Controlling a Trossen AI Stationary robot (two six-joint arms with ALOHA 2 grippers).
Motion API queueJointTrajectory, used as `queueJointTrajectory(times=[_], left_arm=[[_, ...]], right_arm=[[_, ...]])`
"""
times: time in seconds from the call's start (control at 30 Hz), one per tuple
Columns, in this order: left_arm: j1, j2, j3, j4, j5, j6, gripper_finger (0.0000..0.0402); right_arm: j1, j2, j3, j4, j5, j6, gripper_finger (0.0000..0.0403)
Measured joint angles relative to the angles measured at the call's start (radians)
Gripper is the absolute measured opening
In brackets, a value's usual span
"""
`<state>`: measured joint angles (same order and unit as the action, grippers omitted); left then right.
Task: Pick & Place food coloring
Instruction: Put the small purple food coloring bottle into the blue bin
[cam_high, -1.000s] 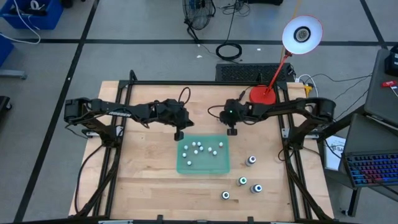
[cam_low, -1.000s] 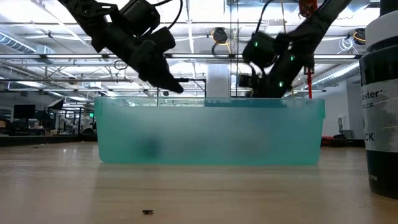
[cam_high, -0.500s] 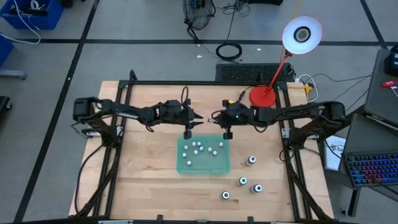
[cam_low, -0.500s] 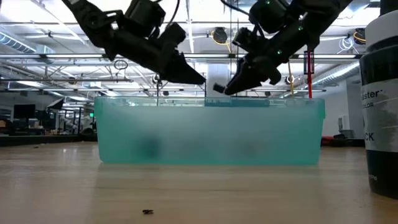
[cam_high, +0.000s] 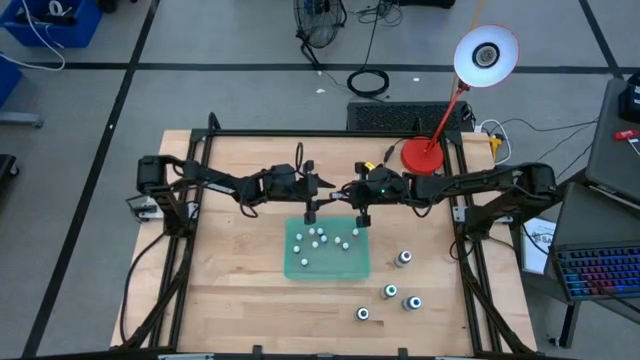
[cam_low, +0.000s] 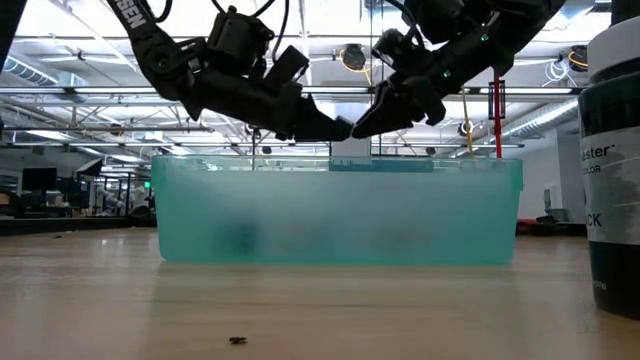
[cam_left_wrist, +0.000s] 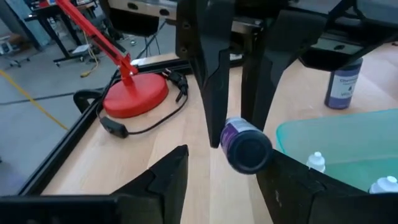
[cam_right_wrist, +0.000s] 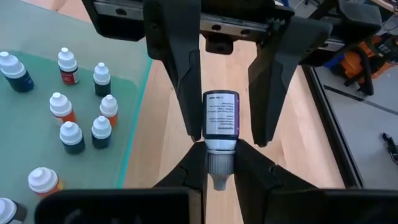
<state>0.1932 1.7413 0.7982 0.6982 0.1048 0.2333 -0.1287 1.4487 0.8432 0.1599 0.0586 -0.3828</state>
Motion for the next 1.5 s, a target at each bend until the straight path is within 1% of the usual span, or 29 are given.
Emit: queueJointTrajectory(times=[0.5, 0.6, 0.7, 0.83, 0.93, 0.97, 1.03, 1.2, 1.3, 1.4, 1.5], left_arm=[[-0.022, -0.01, 0.009, 0.015, 0.0, 0.001, 0.0183], [-0.032, -0.01, 0.018, 0.013, 0.002, 0.009, 0.0159], [-0.032, -0.01, 0.029, -0.009, 0.034, 0.011, 0.0117], [-0.03, -0.011, 0.042, -0.05, 0.024, 0.0, 0.0064], [-0.027, -0.013, 0.045, -0.08, 0.011, -0.002, 0.0049], [-0.026, -0.013, 0.045, -0.084, 0.01, -0.01, 0.005], [-0.026, -0.013, 0.045, -0.087, 0.008, -0.02, 0.0065], [-0.029, -0.011, 0.041, -0.114, -0.004, -0.019, 0.0132], [-0.03, -0.01, 0.041, -0.13, -0.005, 0.001, 0.0163], [-0.03, -0.01, 0.041, -0.145, -0.005, 0.019, 0.0182], [-0.03, -0.01, 0.041, -0.128, -0.005, 0.023, 0.0186]], right_arm=[[0.0, 0.002, 0.001, -0.022, -0.006, 0.004, 0.0039], [0.0, 0.002, 0.001, -0.019, -0.005, 0.004, 0.0039], [0.0, 0.002, 0.0, -0.019, -0.006, 0.004, 0.0039], [0.0, 0.002, 0.0, -0.021, -0.003, 0.004, 0.0039], [0.0, 0.003, 0.0, -0.021, 0.001, 0.004, 0.0039], [0.0, 0.003, -0.001, -0.022, 0.001, 0.004, 0.0039], [-0.001, 0.003, -0.001, -0.02, 0.002, 0.004, 0.0039], [-0.001, 0.0, -0.001, -0.014, 0.001, 0.003, 0.0039], [-0.001, 0.0, -0.001, -0.01, 0.001, 0.003, 0.0039], [-0.001, 0.0, -0.001, -0.013, 0.001, 0.003, 0.0039], [-0.001, 0.0, -0.001, -0.014, 0.001, 0.003, 0.0039]])
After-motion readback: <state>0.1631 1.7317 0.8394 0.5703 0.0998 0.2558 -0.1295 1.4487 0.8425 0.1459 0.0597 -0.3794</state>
